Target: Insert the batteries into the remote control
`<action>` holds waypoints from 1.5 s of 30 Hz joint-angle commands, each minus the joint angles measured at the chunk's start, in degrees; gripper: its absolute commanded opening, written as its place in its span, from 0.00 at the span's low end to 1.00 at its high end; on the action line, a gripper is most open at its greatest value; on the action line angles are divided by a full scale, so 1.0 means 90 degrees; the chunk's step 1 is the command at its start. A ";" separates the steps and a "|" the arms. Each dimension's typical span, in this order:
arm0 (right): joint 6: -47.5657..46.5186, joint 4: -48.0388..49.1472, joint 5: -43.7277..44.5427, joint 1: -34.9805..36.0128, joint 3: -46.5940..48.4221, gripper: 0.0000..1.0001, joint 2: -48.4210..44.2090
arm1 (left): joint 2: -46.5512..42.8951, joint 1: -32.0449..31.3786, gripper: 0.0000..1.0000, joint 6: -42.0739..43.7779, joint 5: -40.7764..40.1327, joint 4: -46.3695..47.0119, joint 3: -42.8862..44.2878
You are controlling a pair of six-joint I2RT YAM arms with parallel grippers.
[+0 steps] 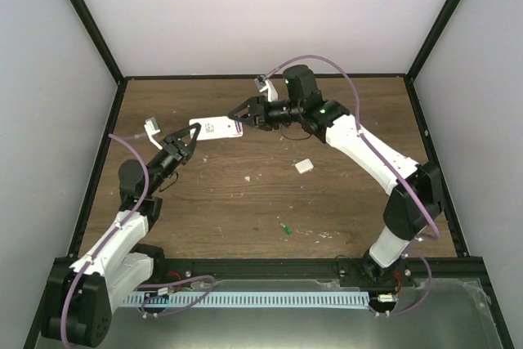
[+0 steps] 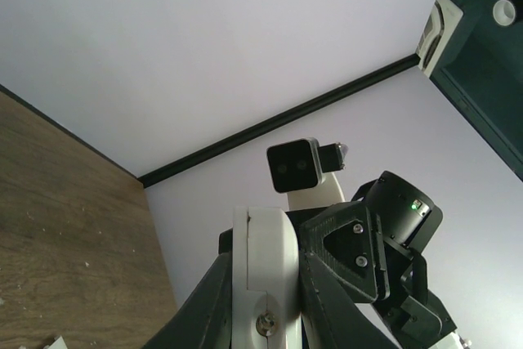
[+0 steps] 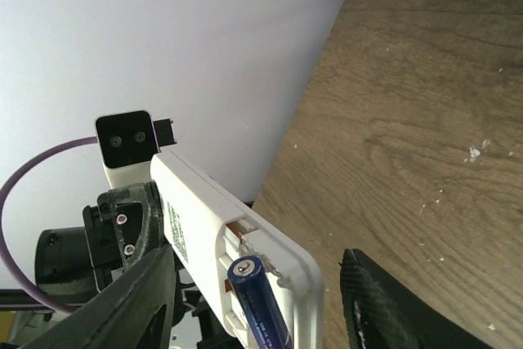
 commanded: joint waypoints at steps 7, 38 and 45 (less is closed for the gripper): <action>0.0275 0.0403 -0.0381 0.0002 -0.0115 0.44 -0.0109 | -0.0047 0.0019 0.00 0.0025 -0.0042 0.0450 0.0003; 0.0974 0.1188 -0.0536 -0.0133 -0.0477 0.35 -0.0365 | -0.0146 0.0010 0.00 0.0208 -0.0187 0.0535 -0.0281; 0.1098 0.1314 -0.0635 -0.0144 -0.0478 0.34 -0.0287 | -0.0091 0.0009 0.00 0.0268 -0.0171 0.0591 -0.0270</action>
